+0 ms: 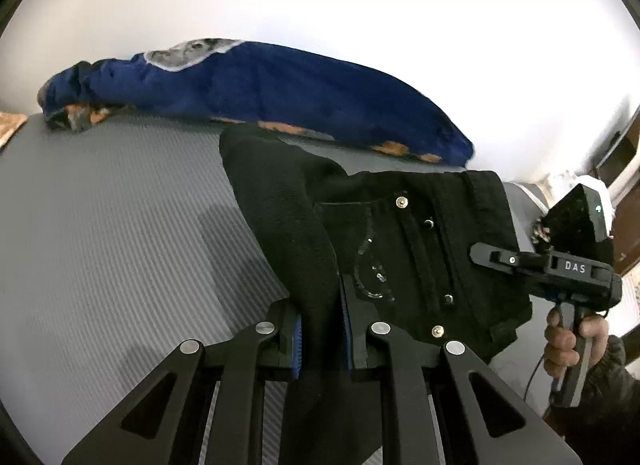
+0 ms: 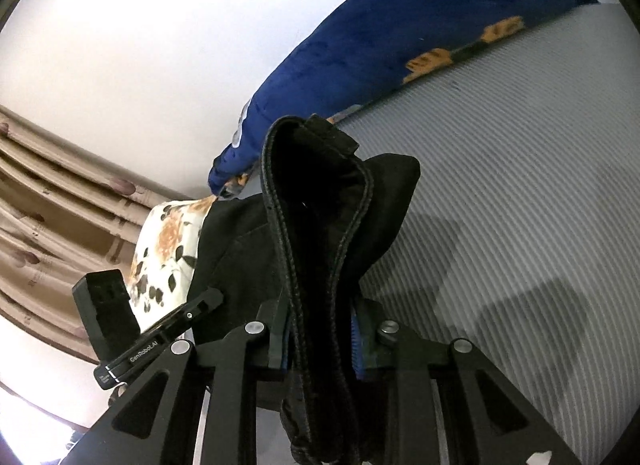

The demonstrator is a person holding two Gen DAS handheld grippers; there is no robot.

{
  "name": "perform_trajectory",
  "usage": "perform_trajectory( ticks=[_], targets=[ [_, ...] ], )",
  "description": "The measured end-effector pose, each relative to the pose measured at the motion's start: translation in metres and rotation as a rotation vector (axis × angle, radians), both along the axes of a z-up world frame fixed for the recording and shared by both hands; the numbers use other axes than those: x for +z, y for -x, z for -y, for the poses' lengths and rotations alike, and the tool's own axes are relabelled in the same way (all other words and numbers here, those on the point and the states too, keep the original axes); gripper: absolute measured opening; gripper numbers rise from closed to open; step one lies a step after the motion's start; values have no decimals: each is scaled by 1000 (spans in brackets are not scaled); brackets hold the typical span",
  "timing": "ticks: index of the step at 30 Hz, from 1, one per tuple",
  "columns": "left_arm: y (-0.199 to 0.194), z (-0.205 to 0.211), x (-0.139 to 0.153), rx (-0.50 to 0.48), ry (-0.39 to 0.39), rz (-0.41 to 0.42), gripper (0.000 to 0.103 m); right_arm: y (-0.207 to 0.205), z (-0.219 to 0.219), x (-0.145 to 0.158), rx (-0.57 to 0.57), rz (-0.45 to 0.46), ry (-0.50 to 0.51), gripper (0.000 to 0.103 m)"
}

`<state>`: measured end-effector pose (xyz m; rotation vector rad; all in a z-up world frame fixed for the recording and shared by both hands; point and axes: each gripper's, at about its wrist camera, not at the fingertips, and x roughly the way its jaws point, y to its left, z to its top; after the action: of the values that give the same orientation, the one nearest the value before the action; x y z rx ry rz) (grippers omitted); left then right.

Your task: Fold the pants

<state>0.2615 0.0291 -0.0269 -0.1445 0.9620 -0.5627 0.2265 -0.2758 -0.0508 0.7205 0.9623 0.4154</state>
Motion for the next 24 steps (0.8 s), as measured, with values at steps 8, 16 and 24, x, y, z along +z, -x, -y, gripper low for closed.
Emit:
perform_trajectory(
  ticks=[8, 16, 24],
  targets=[
    [-37, -3, -34, 18, -90, -22, 18, -32, -7, -21, -32, -35, 104, 22],
    [-30, -15, -73, 126, -107, -29, 45, -21, -17, -46, -58, -54, 374, 48],
    [3, -9, -60, 180, -256, 10, 53, 16, -16, -36, -78, -62, 421, 55]
  ],
)
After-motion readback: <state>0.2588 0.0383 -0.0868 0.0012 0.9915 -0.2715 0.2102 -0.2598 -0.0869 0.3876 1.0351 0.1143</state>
